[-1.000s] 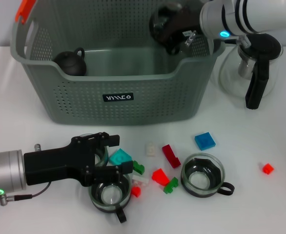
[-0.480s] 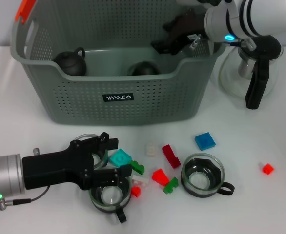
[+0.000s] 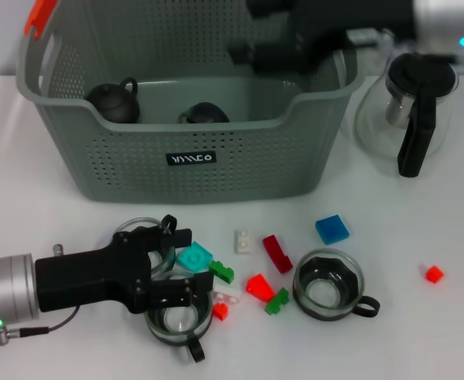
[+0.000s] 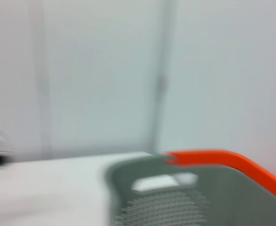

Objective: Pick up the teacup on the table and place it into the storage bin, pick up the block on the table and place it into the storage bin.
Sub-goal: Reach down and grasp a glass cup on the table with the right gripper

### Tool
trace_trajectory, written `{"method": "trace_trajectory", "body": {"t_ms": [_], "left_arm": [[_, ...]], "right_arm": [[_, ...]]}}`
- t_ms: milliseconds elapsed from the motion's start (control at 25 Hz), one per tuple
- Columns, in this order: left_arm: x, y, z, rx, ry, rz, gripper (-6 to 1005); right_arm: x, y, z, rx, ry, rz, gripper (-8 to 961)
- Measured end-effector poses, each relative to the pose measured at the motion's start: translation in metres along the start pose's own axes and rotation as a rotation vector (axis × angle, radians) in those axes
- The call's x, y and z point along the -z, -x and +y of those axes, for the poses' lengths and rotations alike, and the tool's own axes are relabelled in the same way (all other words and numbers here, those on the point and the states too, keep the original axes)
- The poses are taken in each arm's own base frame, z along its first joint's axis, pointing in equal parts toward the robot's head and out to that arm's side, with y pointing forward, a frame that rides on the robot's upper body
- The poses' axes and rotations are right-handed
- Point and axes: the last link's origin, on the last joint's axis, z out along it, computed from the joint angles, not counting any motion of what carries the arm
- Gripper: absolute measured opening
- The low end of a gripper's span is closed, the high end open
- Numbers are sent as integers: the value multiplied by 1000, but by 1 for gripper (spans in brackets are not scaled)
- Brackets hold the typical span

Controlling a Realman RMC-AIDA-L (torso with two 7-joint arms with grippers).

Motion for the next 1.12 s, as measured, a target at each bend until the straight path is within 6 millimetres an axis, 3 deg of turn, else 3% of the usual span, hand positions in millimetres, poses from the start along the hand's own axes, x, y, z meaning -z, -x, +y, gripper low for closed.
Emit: {"method": "trace_trajectory", "body": {"t_ms": [200, 400, 640, 880, 1120], "left_arm": [[0, -1, -1, -8, -3, 2, 866], [-1, -1, -2, -12, -5, -5, 867], [-1, -1, -2, -16, -6, -5, 867], [0, -1, -2, -10, -8, -4, 866], [-1, 0, -2, -7, -10, 0, 866]], "right_arm": [[40, -18, 47, 55, 208, 88, 677], [51, -56, 72, 10, 351, 313, 679], [40, -85, 80, -43, 380, 505, 674], [14, -110, 78, -32, 372, 640, 656], [-5, -122, 79, 9, 347, 705, 636]]}}
